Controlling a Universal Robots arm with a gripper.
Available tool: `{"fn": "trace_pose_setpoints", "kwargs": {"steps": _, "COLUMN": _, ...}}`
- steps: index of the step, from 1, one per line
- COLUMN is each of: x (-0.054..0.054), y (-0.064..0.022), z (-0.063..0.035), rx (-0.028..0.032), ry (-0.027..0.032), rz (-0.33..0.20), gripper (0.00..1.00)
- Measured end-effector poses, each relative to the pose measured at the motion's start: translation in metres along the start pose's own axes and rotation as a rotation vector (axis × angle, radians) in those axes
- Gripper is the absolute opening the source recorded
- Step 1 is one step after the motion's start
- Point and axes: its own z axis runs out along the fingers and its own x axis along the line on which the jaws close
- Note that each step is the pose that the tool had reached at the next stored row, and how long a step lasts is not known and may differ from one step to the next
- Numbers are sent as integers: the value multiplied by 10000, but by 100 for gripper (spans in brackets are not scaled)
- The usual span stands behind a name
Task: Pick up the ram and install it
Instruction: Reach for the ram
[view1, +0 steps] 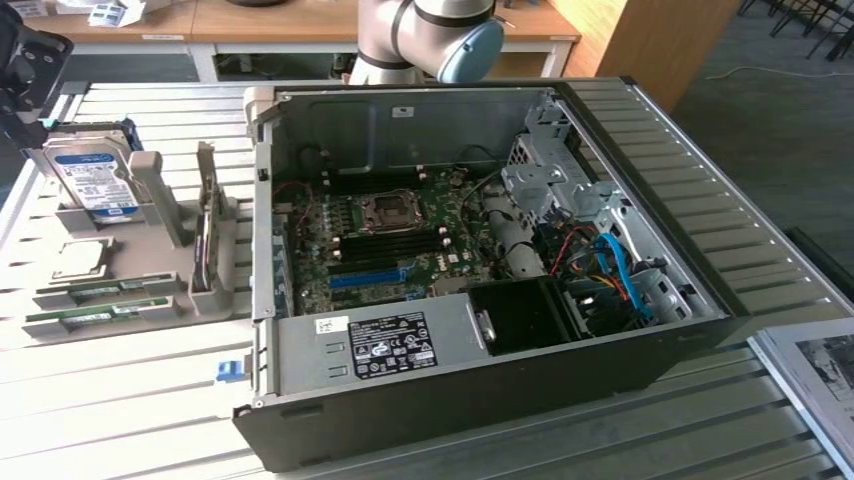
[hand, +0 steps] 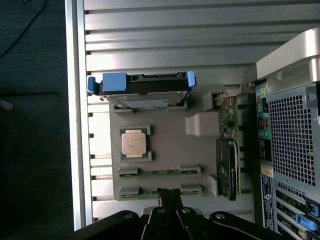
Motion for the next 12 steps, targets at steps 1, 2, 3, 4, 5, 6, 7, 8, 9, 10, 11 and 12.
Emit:
{"fn": "trace_pose_setpoints", "kwargs": {"steps": 1, "x": 0, "y": 0, "z": 0, "rx": 0, "ry": 0, "rz": 0, "gripper": 10}}
{"fn": "trace_pose_setpoints", "kwargs": {"steps": 2, "x": 0, "y": 0, "z": 0, "rx": 0, "ry": 0, "rz": 0, "gripper": 10}}
{"fn": "trace_pose_setpoints", "kwargs": {"steps": 3, "x": 1, "y": -2, "z": 0, "rx": 1, "ry": 0, "rz": 1, "gripper": 10}}
{"fn": "trace_pose_setpoints", "kwargs": {"steps": 4, "x": 1, "y": -6, "z": 0, "rx": 1, "ry": 1, "rz": 1, "gripper": 10}}
{"fn": "trace_pose_setpoints", "kwargs": {"steps": 5, "x": 0, "y": -13, "z": -1, "rx": 0, "ry": 0, "rz": 0, "gripper": 10}}
{"fn": "trace_pose_setpoints", "kwargs": {"steps": 6, "x": -1, "y": -21, "z": -1, "rx": 0, "ry": 0, "rz": 0, "gripper": 10}}
{"fn": "trace_pose_setpoints", "kwargs": {"steps": 7, "x": -2, "y": -31, "z": -1, "rx": 0, "ry": 0, "rz": 1, "gripper": 10}}
{"fn": "trace_pose_setpoints", "kwargs": {"steps": 8, "x": -3, "y": -43, "z": -2, "rx": 0, "ry": 0, "rz": 0, "gripper": 10}}
{"fn": "trace_pose_setpoints", "kwargs": {"steps": 9, "x": -4, "y": -54, "z": -2, "rx": 0, "ry": 0, "rz": 0, "gripper": 10}}
{"fn": "trace_pose_setpoints", "kwargs": {"steps": 10, "x": -5, "y": -65, "z": -2, "rx": 0, "ry": 0, "rz": 1, "gripper": 10}}
{"fn": "trace_pose_setpoints", "kwargs": {"steps": 11, "x": -6, "y": -76, "z": -3, "rx": 0, "ry": 0, "rz": 1, "gripper": 10}}
{"fn": "trace_pose_setpoints", "kwargs": {"steps": 12, "x": -7, "y": -87, "z": -4, "rx": 0, "ry": -1, "rz": 0, "gripper": 10}}
